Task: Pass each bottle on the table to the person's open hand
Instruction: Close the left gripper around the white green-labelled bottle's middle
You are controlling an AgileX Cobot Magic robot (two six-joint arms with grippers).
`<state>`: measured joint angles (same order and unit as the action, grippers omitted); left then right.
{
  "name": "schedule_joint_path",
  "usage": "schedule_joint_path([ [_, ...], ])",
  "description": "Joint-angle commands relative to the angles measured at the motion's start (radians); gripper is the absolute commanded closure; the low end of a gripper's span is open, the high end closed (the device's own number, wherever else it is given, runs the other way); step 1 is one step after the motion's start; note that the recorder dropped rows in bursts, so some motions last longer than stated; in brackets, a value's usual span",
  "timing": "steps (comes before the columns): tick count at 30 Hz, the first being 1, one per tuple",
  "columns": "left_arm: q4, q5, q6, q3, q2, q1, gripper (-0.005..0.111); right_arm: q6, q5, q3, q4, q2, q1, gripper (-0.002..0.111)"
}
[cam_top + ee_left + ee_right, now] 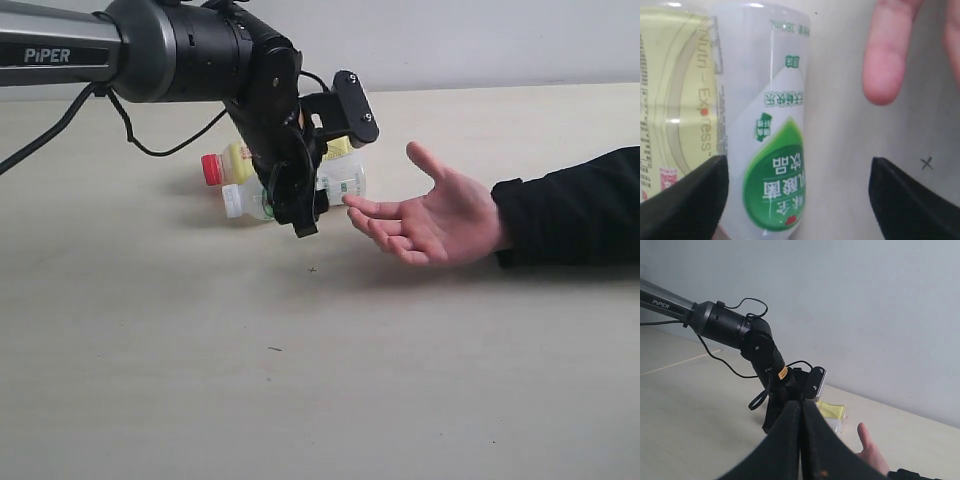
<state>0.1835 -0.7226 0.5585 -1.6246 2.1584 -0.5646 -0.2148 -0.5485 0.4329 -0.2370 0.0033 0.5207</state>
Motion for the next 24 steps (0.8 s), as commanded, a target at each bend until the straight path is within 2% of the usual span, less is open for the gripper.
schedule_joint_path([
  [1,0.002,0.041,-0.016,-0.003,-0.003,-0.004,0.032,0.0,0.013,-0.008,0.0,-0.003,0.002,0.108],
  [12,0.013,0.032,-0.042,-0.003,-0.003,-0.004,0.032,0.0,0.013,-0.008,0.0,-0.003,0.002,0.108],
  [24,0.089,0.02,-0.04,-0.003,0.001,-0.004,0.032,0.0,0.013,-0.008,0.0,-0.003,0.002,0.108],
])
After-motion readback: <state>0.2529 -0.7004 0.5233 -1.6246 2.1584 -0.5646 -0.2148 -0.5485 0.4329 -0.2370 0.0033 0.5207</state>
